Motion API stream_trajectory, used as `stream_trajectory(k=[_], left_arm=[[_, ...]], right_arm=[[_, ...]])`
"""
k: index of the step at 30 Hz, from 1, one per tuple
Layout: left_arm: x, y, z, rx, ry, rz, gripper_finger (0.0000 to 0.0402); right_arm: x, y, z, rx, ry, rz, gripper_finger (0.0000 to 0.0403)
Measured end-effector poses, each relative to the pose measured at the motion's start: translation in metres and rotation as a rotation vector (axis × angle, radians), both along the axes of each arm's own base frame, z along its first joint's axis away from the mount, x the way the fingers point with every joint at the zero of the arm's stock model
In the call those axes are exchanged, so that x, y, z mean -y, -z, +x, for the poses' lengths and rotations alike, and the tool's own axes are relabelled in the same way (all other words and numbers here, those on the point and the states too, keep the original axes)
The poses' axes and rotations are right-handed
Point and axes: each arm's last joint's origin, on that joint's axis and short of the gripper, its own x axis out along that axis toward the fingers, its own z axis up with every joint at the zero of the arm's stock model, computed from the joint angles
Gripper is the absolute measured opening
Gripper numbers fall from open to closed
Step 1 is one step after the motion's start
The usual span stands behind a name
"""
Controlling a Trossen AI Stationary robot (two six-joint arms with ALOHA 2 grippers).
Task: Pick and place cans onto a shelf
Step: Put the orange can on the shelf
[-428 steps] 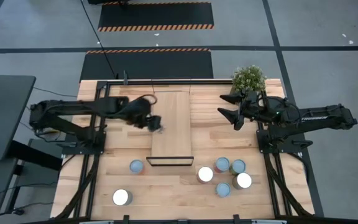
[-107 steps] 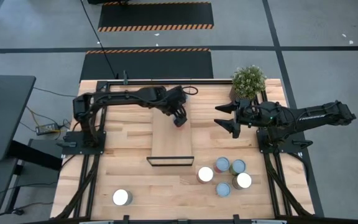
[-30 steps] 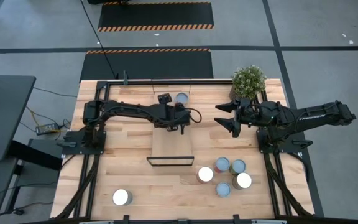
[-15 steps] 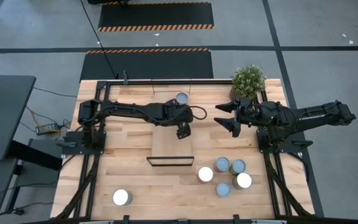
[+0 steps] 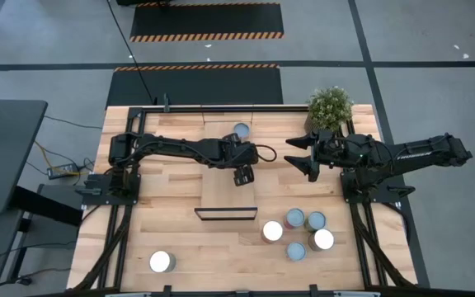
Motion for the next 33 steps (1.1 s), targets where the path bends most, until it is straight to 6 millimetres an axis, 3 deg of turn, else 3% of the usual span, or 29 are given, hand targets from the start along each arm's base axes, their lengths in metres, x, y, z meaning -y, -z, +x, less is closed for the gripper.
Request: stream_trajectory(k=[11,18,24,33], left_arm=[[-0.022,0.001,-0.003,-0.016,0.024,-0.042,0.0098],[-0.028,0.002,-0.006,-0.065,0.059,-0.018,0.0015],[-0.030,0.002,-0.007,-0.126,0.217,0.021,0.0009],[-0.047,-0.012,-0.017,-0.031,0.370,-0.240,0.0003]], right_arm=[[0.000,-0.002,0.000,0.018,0.000,0.005,0.0348],[0.000,-0.002,0.000,0.028,0.000,0.044,0.0348],[0.000,-0.002,0.000,0.029,-0.001,0.049,0.0348],[0.000,-0.002,0.000,0.039,-0.001,0.094,0.0348]])
